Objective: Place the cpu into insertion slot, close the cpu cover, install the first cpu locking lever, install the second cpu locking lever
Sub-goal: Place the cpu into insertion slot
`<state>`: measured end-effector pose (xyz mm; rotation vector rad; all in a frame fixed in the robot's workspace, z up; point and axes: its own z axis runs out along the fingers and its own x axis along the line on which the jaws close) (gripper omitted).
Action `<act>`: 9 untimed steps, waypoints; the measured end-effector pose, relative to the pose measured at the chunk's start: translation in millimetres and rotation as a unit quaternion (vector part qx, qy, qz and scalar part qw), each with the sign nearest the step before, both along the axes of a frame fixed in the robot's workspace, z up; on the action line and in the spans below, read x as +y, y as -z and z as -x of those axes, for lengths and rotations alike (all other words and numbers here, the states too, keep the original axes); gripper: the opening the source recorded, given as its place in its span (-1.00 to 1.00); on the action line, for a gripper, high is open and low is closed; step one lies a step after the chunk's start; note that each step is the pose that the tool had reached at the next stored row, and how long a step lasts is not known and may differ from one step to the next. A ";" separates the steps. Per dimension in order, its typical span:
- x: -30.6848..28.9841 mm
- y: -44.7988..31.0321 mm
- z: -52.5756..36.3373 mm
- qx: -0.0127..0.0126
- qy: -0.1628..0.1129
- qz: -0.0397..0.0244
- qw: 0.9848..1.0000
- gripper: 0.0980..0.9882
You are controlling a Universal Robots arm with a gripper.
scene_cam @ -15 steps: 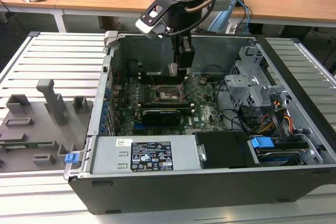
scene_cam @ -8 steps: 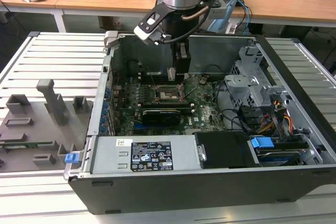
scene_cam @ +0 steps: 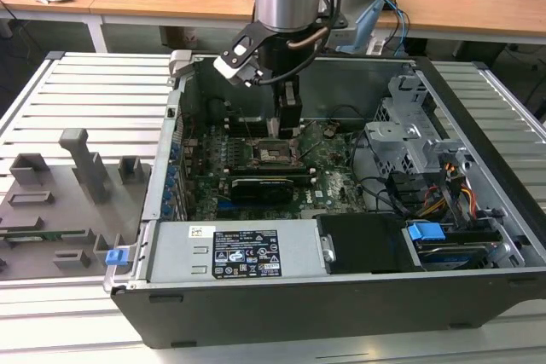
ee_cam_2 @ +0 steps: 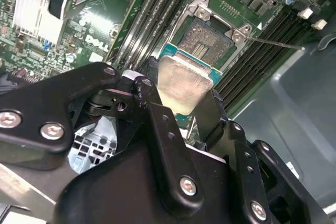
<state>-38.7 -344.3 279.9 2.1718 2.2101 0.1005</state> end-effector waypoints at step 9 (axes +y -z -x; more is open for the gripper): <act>1.1 22.2 2.6 0.000 0.000 0.001 1.000 -0.05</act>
